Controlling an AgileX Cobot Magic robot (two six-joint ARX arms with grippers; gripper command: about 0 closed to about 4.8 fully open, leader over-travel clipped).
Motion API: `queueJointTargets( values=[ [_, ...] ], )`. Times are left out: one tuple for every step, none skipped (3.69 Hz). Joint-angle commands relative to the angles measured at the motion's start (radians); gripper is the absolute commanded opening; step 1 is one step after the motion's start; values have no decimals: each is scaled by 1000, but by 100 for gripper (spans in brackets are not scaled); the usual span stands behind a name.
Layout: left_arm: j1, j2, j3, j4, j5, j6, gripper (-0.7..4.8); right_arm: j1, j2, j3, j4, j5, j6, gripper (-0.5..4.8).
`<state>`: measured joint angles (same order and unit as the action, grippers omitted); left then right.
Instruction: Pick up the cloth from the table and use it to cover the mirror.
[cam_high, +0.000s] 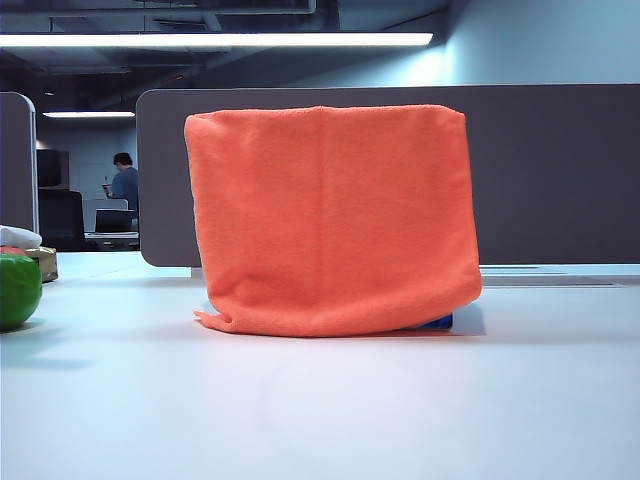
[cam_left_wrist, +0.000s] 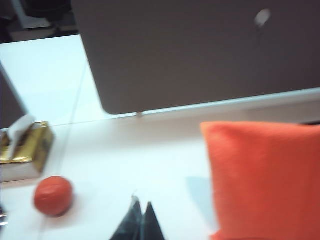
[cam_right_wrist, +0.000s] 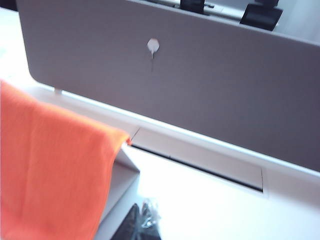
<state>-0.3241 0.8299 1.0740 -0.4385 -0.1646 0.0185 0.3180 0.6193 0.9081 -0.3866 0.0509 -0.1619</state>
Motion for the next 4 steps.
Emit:
queueJointTargets(
  values=[
    [0,-813,-576,-45,79,-194,-6,0,-605,-527,99,-29,76,-4],
    [-4,-826,-591,-116,81,-185,-6,-10,-616,-616,201,-23,76,-4],
    [-5,-826,-675,-68,103,-188,-6,-37,-617,-895,548,-27,92,-4],
    [-5,-826,-676,-81,174,-188,-5,-37,-616,-903,536,-27,110,-4]
  ],
)
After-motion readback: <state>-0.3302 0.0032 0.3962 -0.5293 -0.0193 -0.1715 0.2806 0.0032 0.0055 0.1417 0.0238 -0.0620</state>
